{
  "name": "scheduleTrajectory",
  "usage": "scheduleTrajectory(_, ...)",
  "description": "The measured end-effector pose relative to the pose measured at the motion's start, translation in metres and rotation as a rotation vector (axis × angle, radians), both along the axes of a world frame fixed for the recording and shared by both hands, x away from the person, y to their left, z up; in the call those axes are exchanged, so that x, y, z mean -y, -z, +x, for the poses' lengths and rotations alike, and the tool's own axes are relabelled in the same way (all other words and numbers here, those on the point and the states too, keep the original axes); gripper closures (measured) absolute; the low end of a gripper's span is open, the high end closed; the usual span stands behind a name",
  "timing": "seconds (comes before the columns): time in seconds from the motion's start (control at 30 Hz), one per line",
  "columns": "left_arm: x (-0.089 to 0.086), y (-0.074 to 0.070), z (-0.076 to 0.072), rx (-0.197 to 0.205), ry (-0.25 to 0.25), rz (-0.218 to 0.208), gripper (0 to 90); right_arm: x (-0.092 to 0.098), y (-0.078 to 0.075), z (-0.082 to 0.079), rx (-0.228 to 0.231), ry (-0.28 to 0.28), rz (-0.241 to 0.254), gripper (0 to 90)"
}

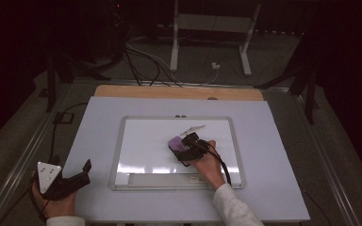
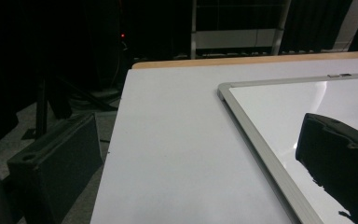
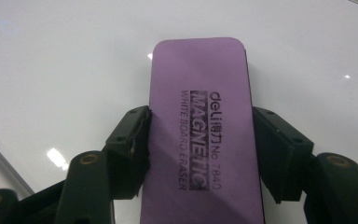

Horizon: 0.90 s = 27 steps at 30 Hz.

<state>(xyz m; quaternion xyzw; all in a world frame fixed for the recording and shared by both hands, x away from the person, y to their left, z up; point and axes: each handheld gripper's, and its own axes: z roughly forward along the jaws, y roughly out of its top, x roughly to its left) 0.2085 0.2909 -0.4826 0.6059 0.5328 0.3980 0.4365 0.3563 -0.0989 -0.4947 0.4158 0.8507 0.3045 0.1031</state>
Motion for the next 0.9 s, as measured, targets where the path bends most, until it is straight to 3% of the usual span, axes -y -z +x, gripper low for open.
scheduleTrajectory(0.17, 0.000, 0.001, 0.001, -0.003, 0.000, 0.000, 1.0, -0.004, -0.001, -0.007, 0.043, -0.022, -0.028, 32.1)
scheduleTrajectory(0.33, 0.000, 0.000, 0.000, 0.001, 0.000, 0.000, 1.0, -0.011, -0.012, -0.018, 0.159, -0.027, -0.059, 29.0)
scheduleTrajectory(0.43, 0.000, 0.000, 0.000, -0.001, 0.001, 0.001, 1.0, -0.012, -0.018, -0.025, 0.195, -0.049, -0.041, 30.4)
scheduleTrajectory(0.53, 0.000, 0.000, 0.000, 0.000, 0.001, -0.001, 1.0, -0.013, -0.017, -0.030, 0.186, -0.062, -0.036, 34.9)
scheduleTrajectory(0.67, 0.000, 0.000, 0.000, 0.001, 0.001, -0.001, 0.9, -0.014, -0.008, -0.030, 0.169, -0.059, -0.086, 38.8)
scheduleTrajectory(0.9, 0.000, 0.000, 0.000, 0.000, 0.001, -0.001, 1.0, -0.009, -0.008, -0.027, 0.184, -0.046, -0.075, 40.4)
